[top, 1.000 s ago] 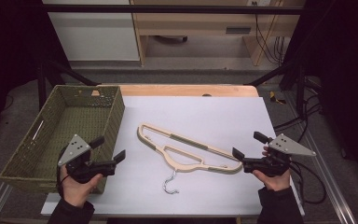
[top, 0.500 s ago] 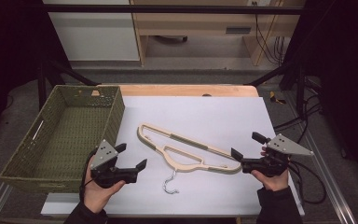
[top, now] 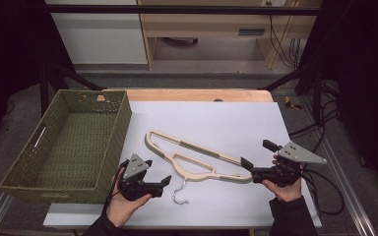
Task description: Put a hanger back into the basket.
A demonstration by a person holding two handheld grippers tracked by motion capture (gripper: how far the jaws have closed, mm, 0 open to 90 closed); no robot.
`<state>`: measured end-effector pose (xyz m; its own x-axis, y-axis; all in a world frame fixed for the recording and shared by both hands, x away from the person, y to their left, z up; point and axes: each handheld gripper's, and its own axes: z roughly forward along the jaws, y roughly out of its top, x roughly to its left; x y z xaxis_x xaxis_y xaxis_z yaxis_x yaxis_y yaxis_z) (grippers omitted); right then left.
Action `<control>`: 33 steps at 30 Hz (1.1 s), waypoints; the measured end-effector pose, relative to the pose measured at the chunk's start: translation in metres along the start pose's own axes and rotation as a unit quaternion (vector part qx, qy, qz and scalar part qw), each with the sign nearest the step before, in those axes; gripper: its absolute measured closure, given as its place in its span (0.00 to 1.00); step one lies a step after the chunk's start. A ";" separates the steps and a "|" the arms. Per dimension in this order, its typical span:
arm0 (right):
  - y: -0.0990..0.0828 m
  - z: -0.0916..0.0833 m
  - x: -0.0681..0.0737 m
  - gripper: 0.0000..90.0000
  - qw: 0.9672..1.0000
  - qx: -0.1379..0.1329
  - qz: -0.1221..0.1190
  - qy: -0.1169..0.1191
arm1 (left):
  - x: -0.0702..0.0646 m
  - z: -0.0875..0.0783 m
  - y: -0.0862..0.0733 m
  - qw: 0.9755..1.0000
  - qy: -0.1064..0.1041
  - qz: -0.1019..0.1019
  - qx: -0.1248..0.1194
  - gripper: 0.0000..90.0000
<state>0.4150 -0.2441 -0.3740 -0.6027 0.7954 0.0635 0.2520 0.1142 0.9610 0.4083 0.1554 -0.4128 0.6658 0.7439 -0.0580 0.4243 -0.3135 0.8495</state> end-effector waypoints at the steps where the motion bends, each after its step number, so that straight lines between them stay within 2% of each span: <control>1: 0.000 0.000 0.000 0.03 1.000 0.000 0.000 0.000 | -0.003 0.005 -0.001 1.000 -0.001 0.005 0.008 0.20; 5: 0.000 0.001 0.000 0.03 1.000 0.001 -0.001 0.001 | -0.009 0.018 -0.004 1.000 -0.006 0.002 0.025 0.24; 15: -0.002 0.004 0.002 0.03 1.000 0.006 -0.003 0.003 | -0.023 0.051 -0.009 0.998 -0.018 0.011 0.066 0.38; 20: -0.002 0.004 0.003 0.03 1.000 0.010 -0.002 0.004 | -0.029 0.066 -0.012 0.996 -0.019 0.016 0.088 0.51; 27: -0.003 0.006 0.004 0.03 1.000 0.011 -0.001 0.005 | -0.030 0.079 -0.023 0.993 -0.012 0.009 0.117 0.67; 33: -0.004 0.009 0.004 0.03 1.000 0.015 -0.003 0.008 | -0.031 0.082 -0.024 0.993 -0.006 0.005 0.114 0.77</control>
<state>0.4179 -0.2360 -0.3799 -0.6158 0.7855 0.0611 0.2703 0.1378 0.9529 0.4282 0.0914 -0.4746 0.6767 0.7340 -0.0572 0.5452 -0.4473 0.7090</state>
